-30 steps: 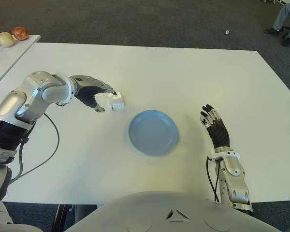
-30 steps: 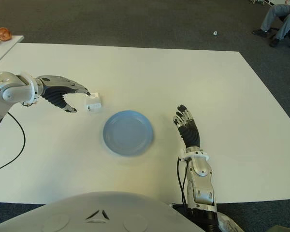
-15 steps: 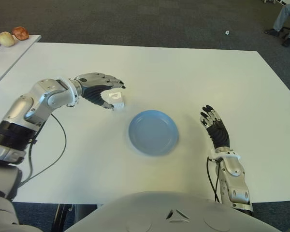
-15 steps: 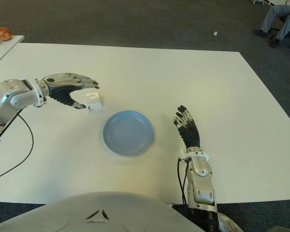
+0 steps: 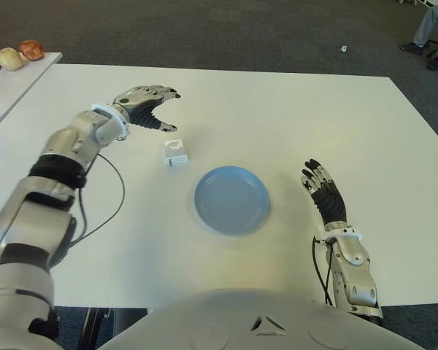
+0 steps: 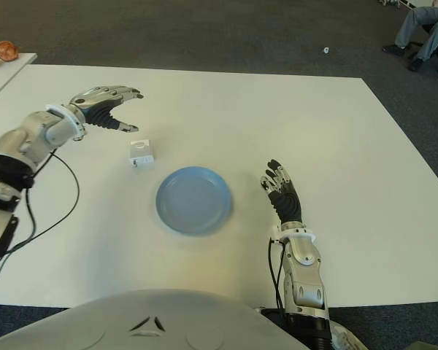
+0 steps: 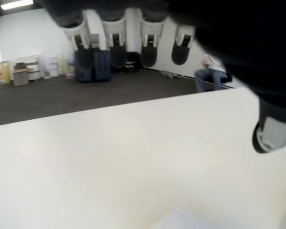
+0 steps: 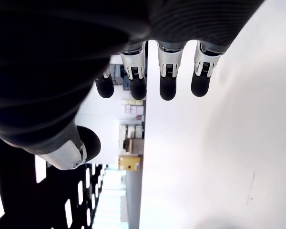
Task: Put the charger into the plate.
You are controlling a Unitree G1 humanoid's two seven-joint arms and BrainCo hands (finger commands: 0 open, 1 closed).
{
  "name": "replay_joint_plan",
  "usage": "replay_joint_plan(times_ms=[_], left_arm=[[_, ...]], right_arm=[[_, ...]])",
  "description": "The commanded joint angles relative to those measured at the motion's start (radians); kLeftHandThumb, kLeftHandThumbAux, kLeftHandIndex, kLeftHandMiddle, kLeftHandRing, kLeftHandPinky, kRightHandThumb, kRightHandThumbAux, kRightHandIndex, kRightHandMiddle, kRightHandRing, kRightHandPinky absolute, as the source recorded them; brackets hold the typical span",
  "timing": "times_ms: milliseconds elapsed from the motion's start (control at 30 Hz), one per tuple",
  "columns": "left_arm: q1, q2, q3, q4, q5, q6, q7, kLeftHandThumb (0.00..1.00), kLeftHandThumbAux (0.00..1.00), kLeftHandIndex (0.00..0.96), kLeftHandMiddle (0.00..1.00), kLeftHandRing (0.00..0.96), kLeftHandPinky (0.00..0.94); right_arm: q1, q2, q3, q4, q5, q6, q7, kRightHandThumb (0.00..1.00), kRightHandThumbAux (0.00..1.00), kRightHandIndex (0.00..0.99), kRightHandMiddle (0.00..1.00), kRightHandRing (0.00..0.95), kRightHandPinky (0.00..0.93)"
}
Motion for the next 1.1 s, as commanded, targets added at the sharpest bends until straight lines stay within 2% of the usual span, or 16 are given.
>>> replay_joint_plan(times_ms=[33, 300, 567, 900, 1100], left_arm=[[0.020, -0.122, -0.034, 0.073, 0.011, 0.086, 0.068, 0.214, 0.403, 0.003, 0.016, 0.024, 0.075], [0.023, -0.193, -0.025, 0.110, -0.023, 0.157, 0.093, 0.258, 0.409, 0.000, 0.002, 0.009, 0.075], [0.008, -0.195, -0.045, 0.145, -0.024, 0.135, 0.082, 0.286, 0.399, 0.000, 0.000, 0.000, 0.079], [-0.037, -0.169, -0.093, 0.251, -0.007, 0.047, 0.062, 0.254, 0.399, 0.000, 0.000, 0.000, 0.053], [-0.059, -0.133, -0.134, 0.278, 0.004, -0.056, 0.032, 0.301, 0.423, 0.000, 0.000, 0.000, 0.070]], right_arm=[[0.003, -0.001, -0.002, 0.015, 0.005, -0.005, 0.005, 0.000, 0.603, 0.002, 0.094, 0.072, 0.042], [0.005, -0.001, -0.003, 0.020, 0.003, -0.012, 0.008, 0.000, 0.614, 0.006, 0.099, 0.077, 0.048], [0.010, -0.005, -0.007, 0.018, 0.003, -0.024, 0.010, 0.000, 0.622, 0.008, 0.102, 0.079, 0.047], [0.023, -0.007, -0.010, -0.005, -0.011, -0.014, -0.003, 0.000, 0.622, 0.009, 0.105, 0.084, 0.053], [0.026, -0.008, -0.009, -0.017, -0.007, 0.003, -0.006, 0.000, 0.618, 0.010, 0.102, 0.083, 0.054]])
